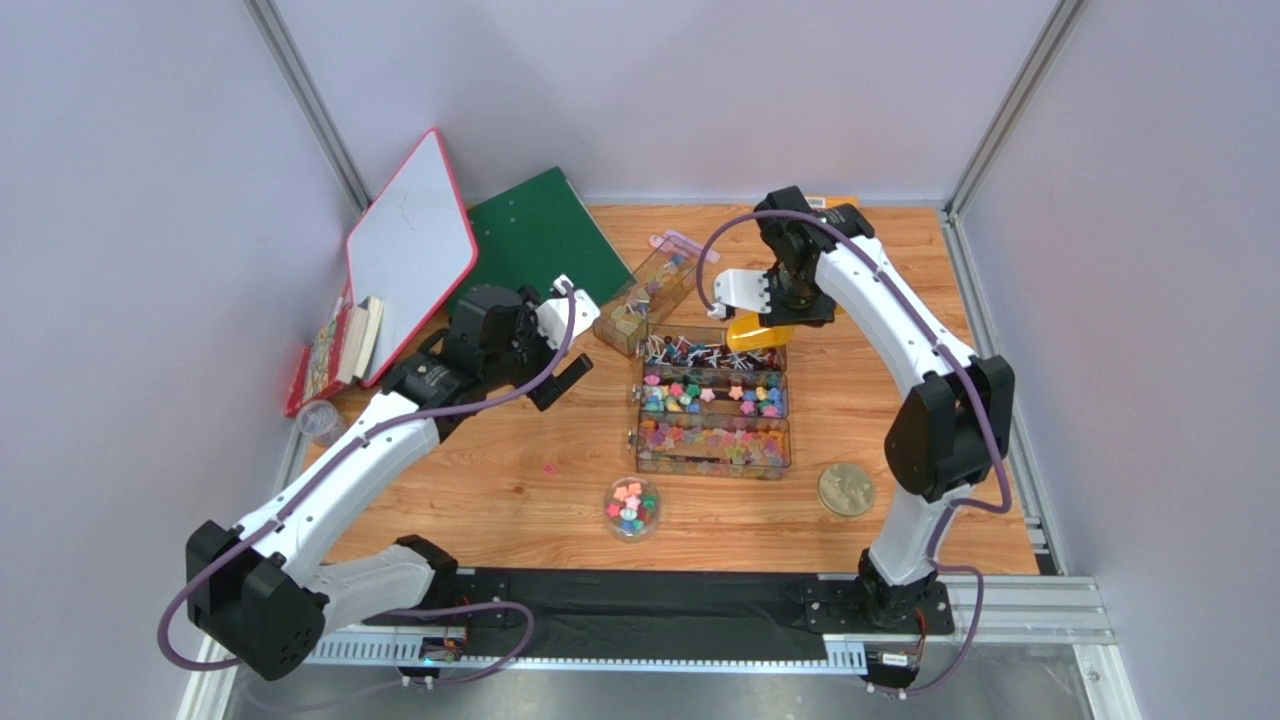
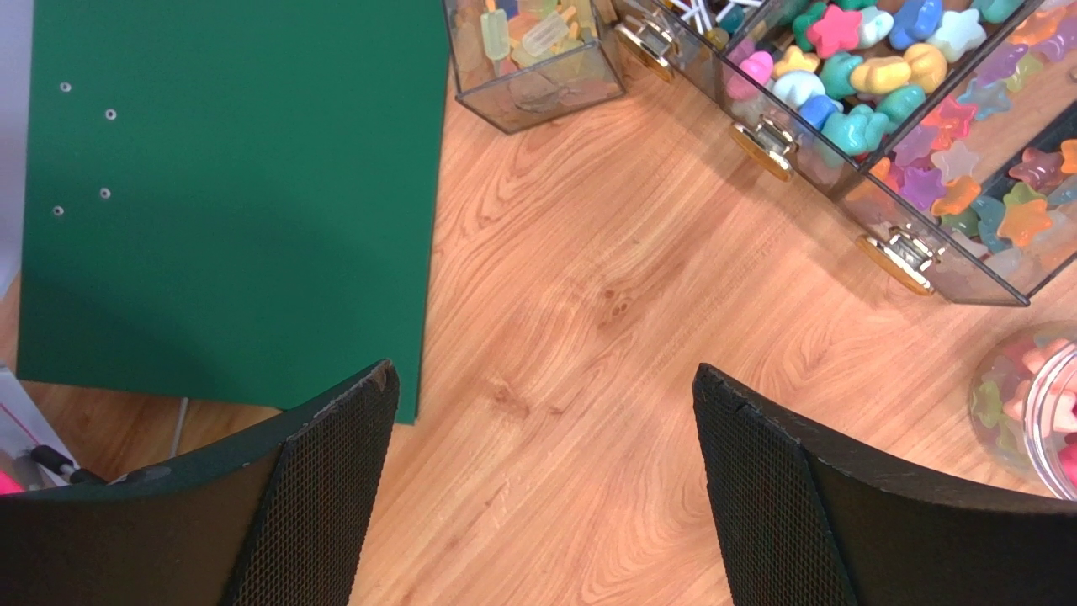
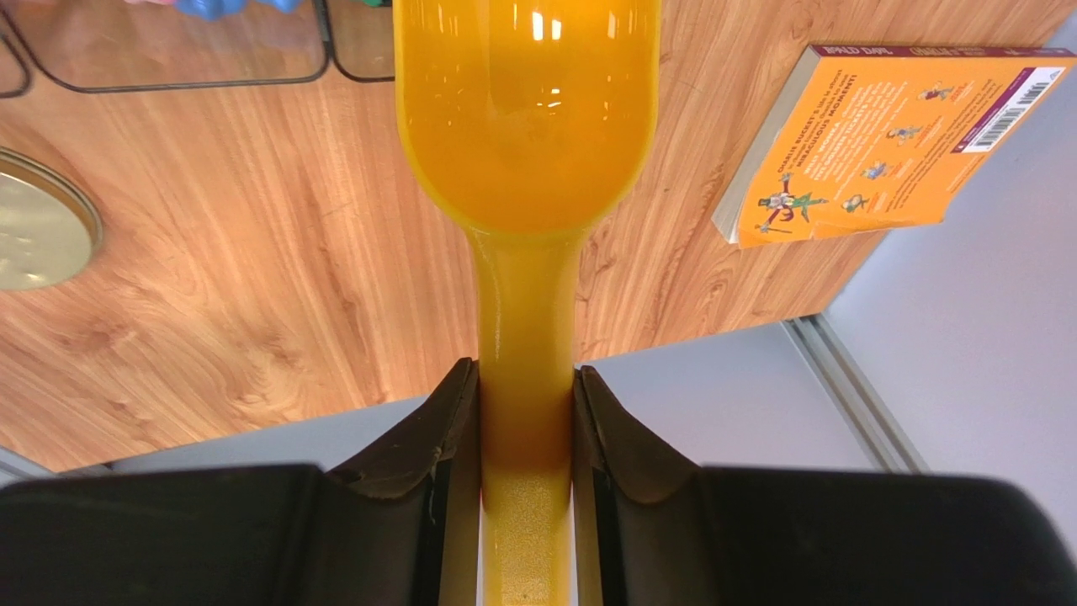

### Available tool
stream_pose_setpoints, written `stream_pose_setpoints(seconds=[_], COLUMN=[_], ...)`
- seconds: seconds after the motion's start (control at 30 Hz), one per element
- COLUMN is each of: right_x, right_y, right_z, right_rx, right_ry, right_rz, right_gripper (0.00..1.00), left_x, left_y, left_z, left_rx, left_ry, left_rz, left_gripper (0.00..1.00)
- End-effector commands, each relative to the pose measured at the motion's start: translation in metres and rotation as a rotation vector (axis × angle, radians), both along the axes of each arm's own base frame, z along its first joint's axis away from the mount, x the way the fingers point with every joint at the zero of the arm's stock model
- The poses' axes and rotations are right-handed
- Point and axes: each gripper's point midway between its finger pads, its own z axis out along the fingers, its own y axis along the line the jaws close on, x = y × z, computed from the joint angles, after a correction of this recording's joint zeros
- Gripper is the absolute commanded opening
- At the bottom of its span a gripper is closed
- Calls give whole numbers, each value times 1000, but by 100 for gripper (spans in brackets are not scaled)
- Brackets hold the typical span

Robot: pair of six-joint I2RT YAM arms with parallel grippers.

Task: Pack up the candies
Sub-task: Scoop the fake candies from the storage box.

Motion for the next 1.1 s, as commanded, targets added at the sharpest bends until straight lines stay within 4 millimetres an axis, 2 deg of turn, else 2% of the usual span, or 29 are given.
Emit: stream_pose_setpoints(seconds=[0.0, 0.17, 0.37, 0.6, 1.07], right_x=[18, 22, 4, -5, 1], right_y=[-9, -7, -3, 1, 39], right_z=[11, -1, -21, -41, -74], right_rx=[-106, -151, -198, -221, -75], right_ry=[-7, 42, 119, 168, 203], right_rz=[60, 76, 77, 3, -155], right_gripper=[0, 0, 0, 0, 0], left_x=[11, 12, 13, 11, 7], left_y=[-7, -5, -1, 2, -2], left_z=[26, 26, 23, 20, 14], left_rx=[-60, -51, -36, -28, -20], left_ry=[-59, -67, -77, -76, -57], left_rz=[7, 16, 27, 34, 29], left_gripper=[92, 92, 92, 92, 92])
